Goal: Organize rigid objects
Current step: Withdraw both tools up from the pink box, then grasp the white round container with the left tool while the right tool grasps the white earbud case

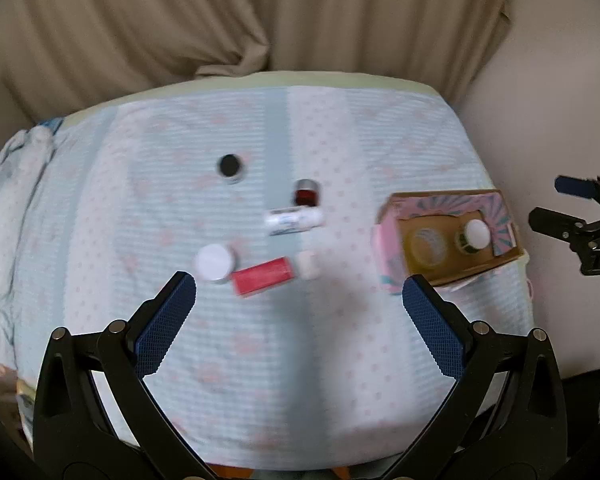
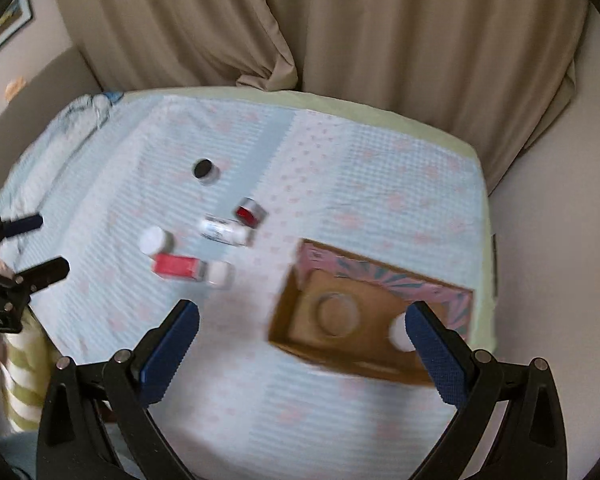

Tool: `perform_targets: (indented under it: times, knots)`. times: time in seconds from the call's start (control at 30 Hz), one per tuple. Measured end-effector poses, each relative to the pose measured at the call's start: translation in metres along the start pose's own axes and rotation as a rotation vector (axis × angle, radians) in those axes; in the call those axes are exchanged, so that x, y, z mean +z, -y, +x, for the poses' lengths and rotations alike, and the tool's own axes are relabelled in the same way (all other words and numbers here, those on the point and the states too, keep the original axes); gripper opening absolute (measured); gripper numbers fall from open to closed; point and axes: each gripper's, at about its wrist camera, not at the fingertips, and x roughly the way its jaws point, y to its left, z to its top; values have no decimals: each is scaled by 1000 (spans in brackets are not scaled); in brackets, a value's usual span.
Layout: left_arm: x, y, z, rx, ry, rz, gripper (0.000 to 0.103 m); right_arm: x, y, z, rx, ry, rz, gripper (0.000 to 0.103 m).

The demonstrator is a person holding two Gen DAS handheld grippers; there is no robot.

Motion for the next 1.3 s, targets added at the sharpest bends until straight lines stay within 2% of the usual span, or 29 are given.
perform_targets:
  times: [0.27, 0.4, 0.5, 0.7, 0.9, 1.23, 1.3]
  knots:
    - [-32, -106, 6, 12, -29, -72, 103, -1, -85, 23, 30, 9, 28, 103]
    - [-43, -139, 28, 2, -75, -38, 103, -3, -117, 44, 43, -16, 47, 103]
    - [-48, -158, 48, -7, -113, 12, 103, -3, -134, 61, 20, -38, 61, 103]
    - [-48, -177, 108, -40, -152, 135, 103, -9, -153, 111, -28, -95, 114, 103]
    - [-48, -173, 176, -59, -161, 267, 103, -19, -153, 168, -85, -130, 149, 103]
    - [-54, -160, 289, -85, -224, 356, 103, -34, -140, 266, -122, -132, 156, 100]
    - [-56, -158, 303, -77, -226, 385, 102, -36, -138, 285, -123, -149, 159, 93]
